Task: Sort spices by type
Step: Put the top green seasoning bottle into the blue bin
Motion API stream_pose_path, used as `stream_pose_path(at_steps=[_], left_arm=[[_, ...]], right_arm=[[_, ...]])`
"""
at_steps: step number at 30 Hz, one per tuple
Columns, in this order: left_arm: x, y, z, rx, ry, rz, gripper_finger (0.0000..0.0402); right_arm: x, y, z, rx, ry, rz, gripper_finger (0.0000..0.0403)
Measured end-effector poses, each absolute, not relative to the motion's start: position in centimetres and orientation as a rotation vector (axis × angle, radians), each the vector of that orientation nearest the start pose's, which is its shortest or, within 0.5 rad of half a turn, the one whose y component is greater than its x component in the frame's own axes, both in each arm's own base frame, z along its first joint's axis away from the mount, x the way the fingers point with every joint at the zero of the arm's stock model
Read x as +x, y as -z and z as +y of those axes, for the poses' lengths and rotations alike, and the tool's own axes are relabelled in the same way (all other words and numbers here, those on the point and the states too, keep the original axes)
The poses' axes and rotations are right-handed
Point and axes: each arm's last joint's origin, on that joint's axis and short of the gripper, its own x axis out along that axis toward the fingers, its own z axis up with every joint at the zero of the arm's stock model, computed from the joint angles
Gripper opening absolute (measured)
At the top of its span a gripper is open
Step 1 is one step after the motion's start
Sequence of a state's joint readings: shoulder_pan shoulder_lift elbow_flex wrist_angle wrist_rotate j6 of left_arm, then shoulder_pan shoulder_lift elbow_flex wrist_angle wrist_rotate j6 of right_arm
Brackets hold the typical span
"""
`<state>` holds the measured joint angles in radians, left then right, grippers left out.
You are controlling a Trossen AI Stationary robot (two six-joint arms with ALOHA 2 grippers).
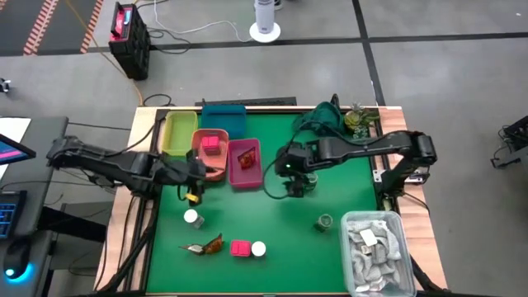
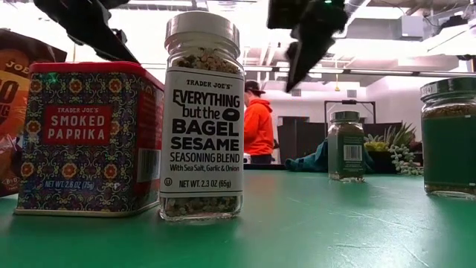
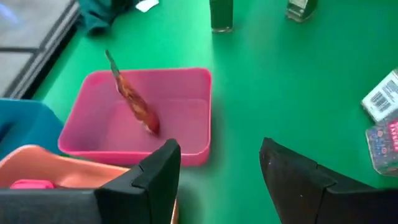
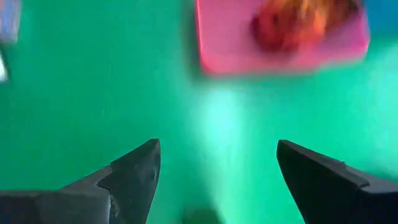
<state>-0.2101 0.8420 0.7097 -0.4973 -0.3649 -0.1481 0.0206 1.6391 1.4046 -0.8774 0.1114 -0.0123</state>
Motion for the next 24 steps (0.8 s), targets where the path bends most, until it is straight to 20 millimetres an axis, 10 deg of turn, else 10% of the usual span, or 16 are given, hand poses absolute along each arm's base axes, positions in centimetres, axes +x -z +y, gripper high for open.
stream_pose_path(at_steps=[10,24], left_arm=[[16.6,-27.0,-2.8,0.092,-0.312,0.593,0.0208],[16.6,-26.9,-2.8,0.121,-0.305,0.606,0.0208]], right_arm=[[28.4,-27.1,-0.7,-0.029,0.169,1.165,0.0345],[27.0,-22.7,-1.1,0.045,0.168,1.266,0.0345]])
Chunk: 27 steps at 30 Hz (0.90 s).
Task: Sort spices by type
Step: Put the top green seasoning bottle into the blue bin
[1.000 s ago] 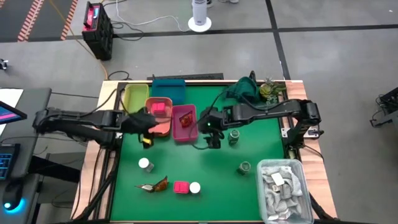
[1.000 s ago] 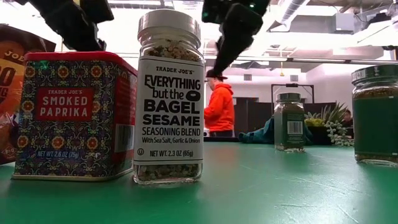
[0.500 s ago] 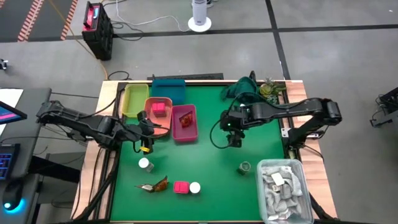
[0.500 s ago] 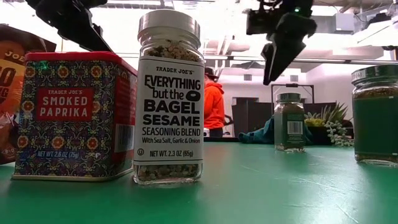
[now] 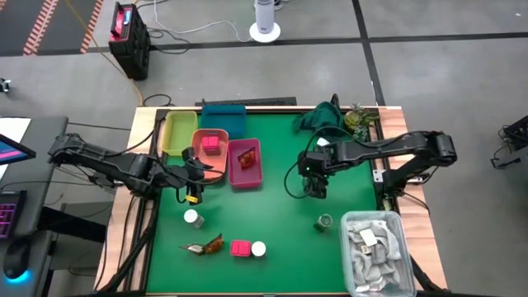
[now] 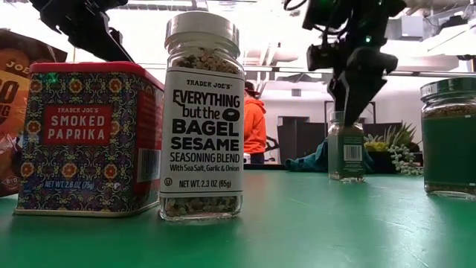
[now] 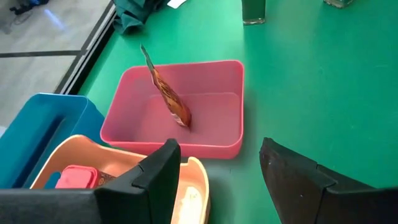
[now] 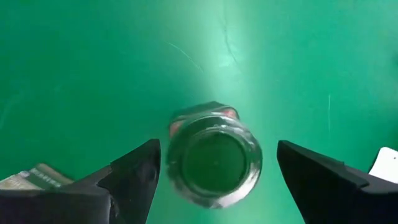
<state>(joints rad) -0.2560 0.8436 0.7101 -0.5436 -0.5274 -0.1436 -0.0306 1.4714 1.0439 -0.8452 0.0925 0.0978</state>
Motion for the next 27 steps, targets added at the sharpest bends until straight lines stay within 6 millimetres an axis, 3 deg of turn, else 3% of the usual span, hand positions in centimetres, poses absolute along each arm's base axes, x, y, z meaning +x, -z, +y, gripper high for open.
stream_pose_path(at_steps=[5,13,15,23,27], left_arm=[[16.6,-26.9,-2.8,0.121,-0.307,0.605,0.0208],[17.3,-27.4,-2.8,0.109,-0.333,0.541,0.0208],[18.1,-27.4,-2.8,0.111,-0.338,0.515,0.0208],[21.9,-26.1,-1.8,0.149,-0.342,0.497,0.0208],[22.8,-27.1,-1.0,0.224,-0.347,0.505,0.0212]], right_arm=[[27.4,-21.2,-1.0,0.050,0.155,1.240,0.0333],[27.2,-20.5,-1.2,0.051,0.151,1.287,0.0221],[27.3,-20.7,-1.2,0.051,0.152,1.286,0.0219],[29.4,-25.6,-1.4,-0.005,0.159,1.138,0.0219],[30.5,-28.9,-1.7,-0.097,0.207,1.027,0.0219]])
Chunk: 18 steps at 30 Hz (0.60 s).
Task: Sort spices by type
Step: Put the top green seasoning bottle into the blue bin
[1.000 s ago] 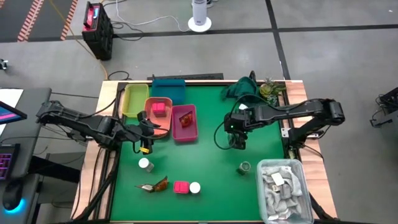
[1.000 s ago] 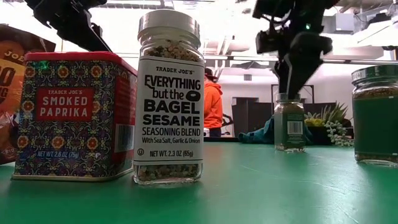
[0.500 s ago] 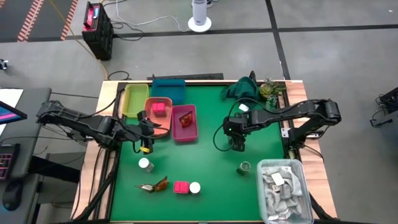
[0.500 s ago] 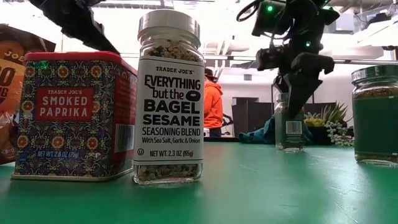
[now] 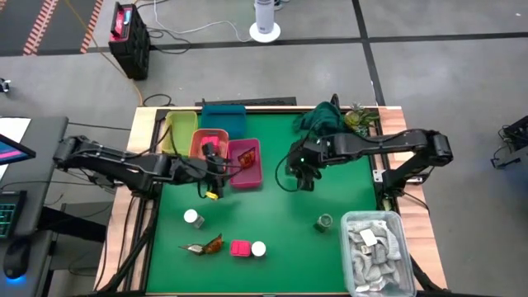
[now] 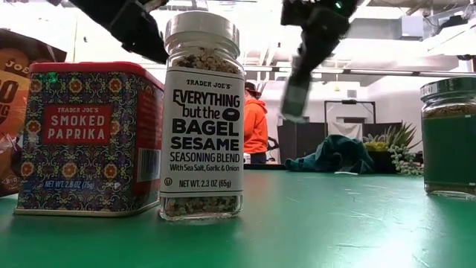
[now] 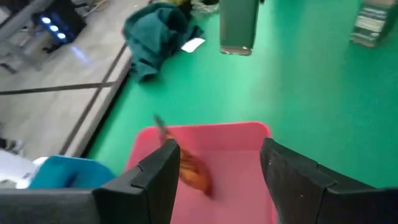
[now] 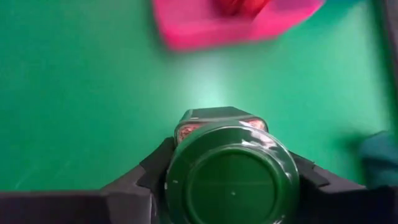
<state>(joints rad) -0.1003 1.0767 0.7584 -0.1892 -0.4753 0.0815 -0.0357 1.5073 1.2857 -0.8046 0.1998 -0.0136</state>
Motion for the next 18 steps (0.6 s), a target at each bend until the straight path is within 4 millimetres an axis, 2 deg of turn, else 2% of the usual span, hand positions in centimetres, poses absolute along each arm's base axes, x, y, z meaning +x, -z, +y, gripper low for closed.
stream_pose_path(at_steps=[5,10,14,18], left_arm=[[22.4,-29.3,0.2,0.210,-0.401,0.491,0.0217],[21.3,-29.6,0.9,0.231,-0.427,0.485,0.0217],[20.2,-29.2,1.3,0.274,-0.437,0.453,0.0217],[19.0,-28.0,1.8,0.298,-0.460,0.403,0.0217]], right_arm=[[31.8,-32.2,-2.6,-0.228,0.274,0.861,0.0219],[32.6,-33.9,-5.4,-0.300,0.329,0.707,0.0219],[33.5,-34.0,-8.3,-0.288,0.352,0.620,0.0219],[35.5,-32.6,-11.1,-0.282,0.334,0.545,0.0219]])
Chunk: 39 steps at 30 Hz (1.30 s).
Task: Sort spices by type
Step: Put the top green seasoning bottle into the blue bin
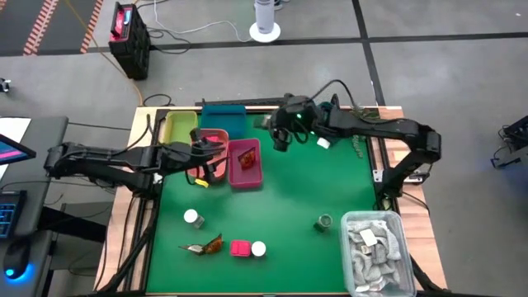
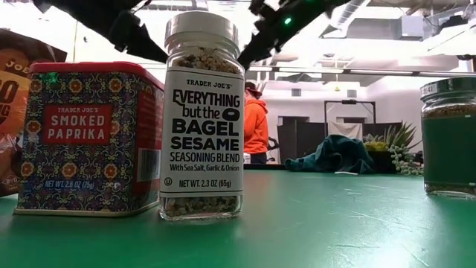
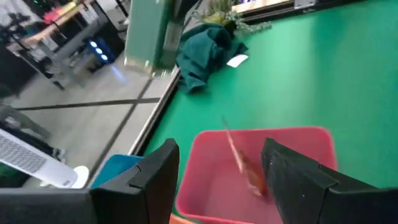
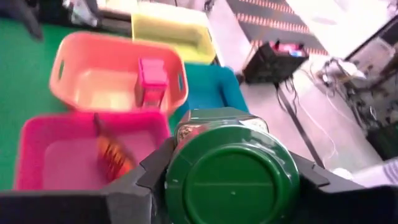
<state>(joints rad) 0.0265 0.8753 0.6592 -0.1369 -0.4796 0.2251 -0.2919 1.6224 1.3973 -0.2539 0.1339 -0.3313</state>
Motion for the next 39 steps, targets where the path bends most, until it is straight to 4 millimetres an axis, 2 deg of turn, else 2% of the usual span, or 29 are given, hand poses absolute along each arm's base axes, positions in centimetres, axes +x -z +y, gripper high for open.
stream_pose_path(at_steps=[5,11,17,24,29,31,39], left_arm=[[17.6,-28.0,2.5,0.321,-0.539,0.372,0.0217],[16.5,-28.7,2.6,0.245,-0.609,0.318,0.0217],[16.2,-28.0,2.5,0.197,-0.615,0.370,0.0217],[16.1,-27.7,2.5,0.160,-0.622,0.387,0.0217],[16.1,-27.8,2.7,0.178,-0.648,0.386,0.0217],[16.1,-27.9,2.7,0.176,-0.651,0.378,0.0217],[16.1,-27.9,2.7,0.172,-0.651,0.368,0.0217]], right_arm=[[38.7,-31.6,-14.5,-0.267,0.329,0.543,0.0219],[42.5,-30.9,-18.1,-0.260,0.279,0.581,0.0225],[45.2,-30.3,-20.8,-0.217,0.202,0.640,0.0225],[47.1,-28.8,-22.7,-0.195,0.192,0.700,0.0226],[48.1,-26.6,-23.5,-0.175,0.190,0.731,0.0226],[48.3,-25.8,-23.6,-0.157,0.189,0.752,0.0226],[47.3,-25.6,-24.7,-0.030,0.247,0.785,0.0226]])
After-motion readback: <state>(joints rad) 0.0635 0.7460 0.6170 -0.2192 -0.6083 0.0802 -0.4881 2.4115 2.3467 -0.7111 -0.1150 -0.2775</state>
